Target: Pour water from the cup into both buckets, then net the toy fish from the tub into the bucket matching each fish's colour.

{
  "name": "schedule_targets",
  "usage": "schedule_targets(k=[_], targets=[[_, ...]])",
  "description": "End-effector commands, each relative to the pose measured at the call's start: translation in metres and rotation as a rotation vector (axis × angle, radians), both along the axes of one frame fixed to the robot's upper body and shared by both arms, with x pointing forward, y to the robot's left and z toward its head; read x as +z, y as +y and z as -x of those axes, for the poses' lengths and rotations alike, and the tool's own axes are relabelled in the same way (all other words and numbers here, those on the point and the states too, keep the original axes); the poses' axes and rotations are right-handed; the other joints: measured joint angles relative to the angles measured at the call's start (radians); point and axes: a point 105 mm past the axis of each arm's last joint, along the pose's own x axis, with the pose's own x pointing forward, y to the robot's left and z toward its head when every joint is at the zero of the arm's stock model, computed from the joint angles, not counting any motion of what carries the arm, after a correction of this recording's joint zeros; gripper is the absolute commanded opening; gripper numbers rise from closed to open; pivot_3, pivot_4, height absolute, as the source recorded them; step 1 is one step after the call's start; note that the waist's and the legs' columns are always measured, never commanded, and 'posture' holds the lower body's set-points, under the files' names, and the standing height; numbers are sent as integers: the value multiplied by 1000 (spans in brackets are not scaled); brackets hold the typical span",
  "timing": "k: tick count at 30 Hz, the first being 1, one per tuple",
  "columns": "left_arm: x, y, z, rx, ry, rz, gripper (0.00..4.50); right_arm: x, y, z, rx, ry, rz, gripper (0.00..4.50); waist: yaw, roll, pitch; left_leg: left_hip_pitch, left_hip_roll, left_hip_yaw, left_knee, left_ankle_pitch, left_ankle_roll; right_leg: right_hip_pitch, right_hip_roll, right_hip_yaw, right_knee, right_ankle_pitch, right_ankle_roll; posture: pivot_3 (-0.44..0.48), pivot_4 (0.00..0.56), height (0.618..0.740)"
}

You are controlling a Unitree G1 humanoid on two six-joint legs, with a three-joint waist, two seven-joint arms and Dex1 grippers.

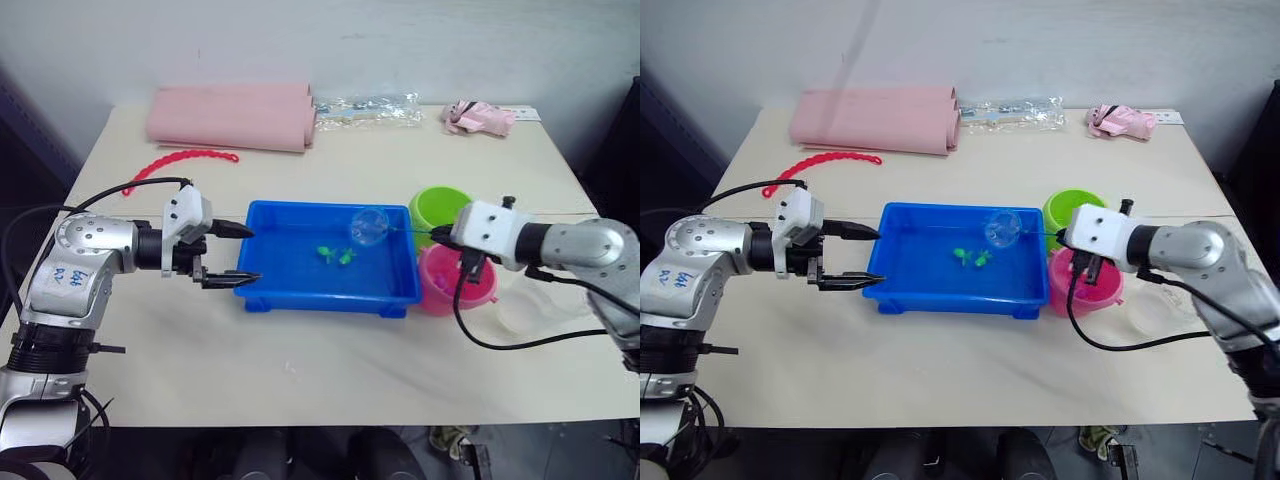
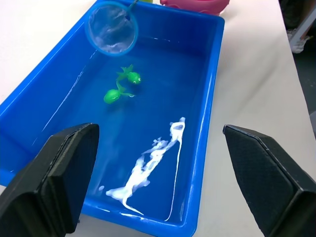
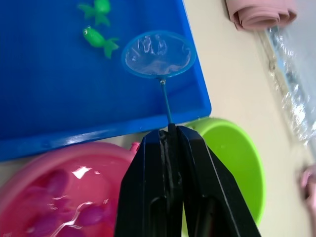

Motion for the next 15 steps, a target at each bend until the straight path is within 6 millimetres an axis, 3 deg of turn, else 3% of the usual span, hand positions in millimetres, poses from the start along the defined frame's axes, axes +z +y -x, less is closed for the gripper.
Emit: schedule_targets(k=[1, 5, 8, 12, 15], targets=[[14, 2, 5, 10, -53, 8, 4400, -1, 8, -2, 104, -99, 128, 0, -1, 0, 0, 0, 0, 0, 0, 0, 0, 0, 0, 0, 0, 0, 0, 0, 150, 740], [16, 3, 6, 22, -56, 13, 4400, -4, 13, 2, 169, -111, 165, 0, -4, 0, 0, 0, 0, 0, 0, 0, 0, 0, 0, -1, 0, 0, 0, 0, 150, 740], [17, 3, 6, 24, -54, 18, 4400, -5, 14, 8, 168, -56, 94, 0, -4, 0, 0, 0, 0, 0, 0, 0, 0, 0, 0, -1, 1, 0, 0, 0, 150, 740], [17, -1, 4, 16, -53, 22, 4400, -1, 14, 19, 64, 155, -190, 0, 1, 0, 0, 0, 0, 0, 0, 0, 0, 0, 0, -1, 1, 0, 0, 0, 150, 740], [17, -3, 2, 5, -54, 26, 4400, 2, 8, 27, -3, 245, -281, 0, 6, 0, 0, 0, 0, 0, 0, 0, 0, 1, 0, -1, 0, 0, 0, 0, 150, 740]])
